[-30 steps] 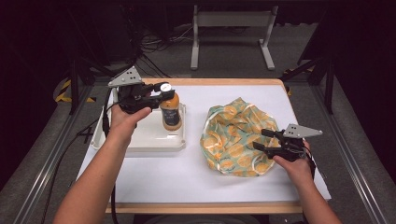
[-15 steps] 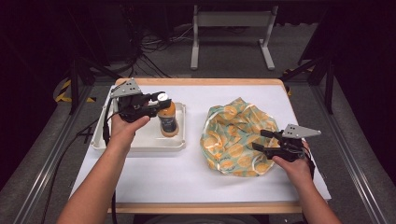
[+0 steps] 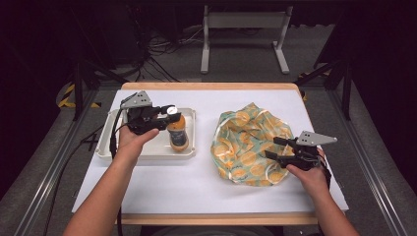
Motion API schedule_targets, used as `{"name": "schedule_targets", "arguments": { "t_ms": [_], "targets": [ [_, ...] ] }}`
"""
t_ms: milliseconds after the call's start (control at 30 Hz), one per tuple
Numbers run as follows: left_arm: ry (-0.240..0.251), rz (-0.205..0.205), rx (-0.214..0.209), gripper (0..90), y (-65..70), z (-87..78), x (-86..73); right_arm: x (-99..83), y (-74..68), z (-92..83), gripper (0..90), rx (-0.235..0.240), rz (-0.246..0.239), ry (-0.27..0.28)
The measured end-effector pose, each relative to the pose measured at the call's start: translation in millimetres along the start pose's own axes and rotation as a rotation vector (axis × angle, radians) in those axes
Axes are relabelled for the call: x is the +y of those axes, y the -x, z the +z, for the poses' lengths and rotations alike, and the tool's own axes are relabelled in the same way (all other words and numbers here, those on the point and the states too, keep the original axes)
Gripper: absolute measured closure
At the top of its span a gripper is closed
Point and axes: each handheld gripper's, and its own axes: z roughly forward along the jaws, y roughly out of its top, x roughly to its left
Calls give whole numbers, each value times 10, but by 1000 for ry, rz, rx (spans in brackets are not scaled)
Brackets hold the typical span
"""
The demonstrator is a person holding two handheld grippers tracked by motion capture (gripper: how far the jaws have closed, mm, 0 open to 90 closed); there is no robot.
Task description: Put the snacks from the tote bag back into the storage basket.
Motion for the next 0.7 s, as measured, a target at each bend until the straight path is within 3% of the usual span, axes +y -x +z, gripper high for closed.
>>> {"name": "schedule_targets", "arguments": {
  "t_ms": [700],
  "targets": [
    [-73, -11, -29, 581, -16, 137, -130, -2, 13, 1, 334, 2, -1, -5]
  ]
}}
